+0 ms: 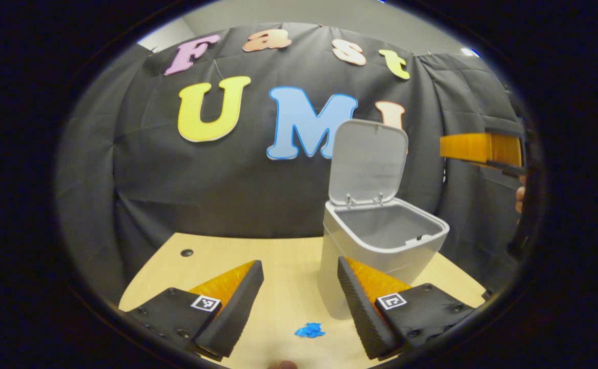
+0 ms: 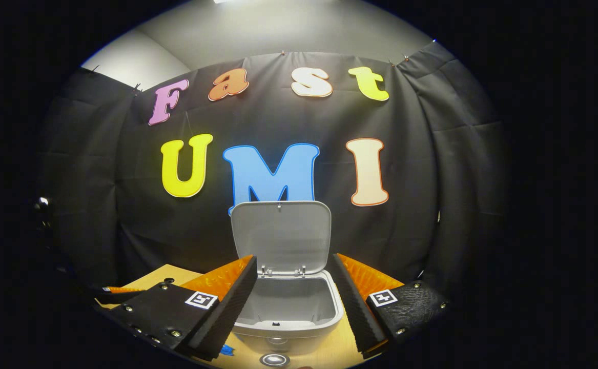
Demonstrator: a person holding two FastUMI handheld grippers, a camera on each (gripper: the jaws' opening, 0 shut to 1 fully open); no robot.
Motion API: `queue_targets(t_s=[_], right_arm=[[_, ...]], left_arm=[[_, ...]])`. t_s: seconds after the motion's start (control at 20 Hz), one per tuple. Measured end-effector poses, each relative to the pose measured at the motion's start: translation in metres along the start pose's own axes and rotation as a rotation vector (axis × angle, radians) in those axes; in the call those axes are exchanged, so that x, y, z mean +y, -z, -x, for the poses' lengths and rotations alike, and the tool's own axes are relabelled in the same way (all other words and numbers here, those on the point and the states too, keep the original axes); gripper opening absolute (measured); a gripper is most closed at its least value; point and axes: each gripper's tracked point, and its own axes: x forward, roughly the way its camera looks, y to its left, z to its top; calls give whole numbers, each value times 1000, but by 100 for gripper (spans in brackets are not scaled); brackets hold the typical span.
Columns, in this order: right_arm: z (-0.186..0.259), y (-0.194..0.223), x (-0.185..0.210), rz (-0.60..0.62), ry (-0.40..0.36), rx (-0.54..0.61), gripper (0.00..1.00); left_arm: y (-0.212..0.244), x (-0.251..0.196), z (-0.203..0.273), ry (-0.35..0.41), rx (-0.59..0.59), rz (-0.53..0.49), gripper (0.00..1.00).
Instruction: Press the lid of the desktop garbage bin to open it, pick up the crumpled paper on the desktop and throw it into the bin, then pick up the pop can on the desktop and drop it into the bin, and finally close the garbage bin lid.
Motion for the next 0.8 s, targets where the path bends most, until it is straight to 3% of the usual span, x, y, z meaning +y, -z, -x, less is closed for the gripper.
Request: queue_targets(t_s=[0.35, 0.8], right_arm=[[22, -2, -32, 1, 89, 8, 92], [51, 12, -70, 8, 202, 57, 92]], left_arm=[[104, -15, -35, 49, 188, 6, 96], [213, -23, -84, 60, 412, -18, 96]])
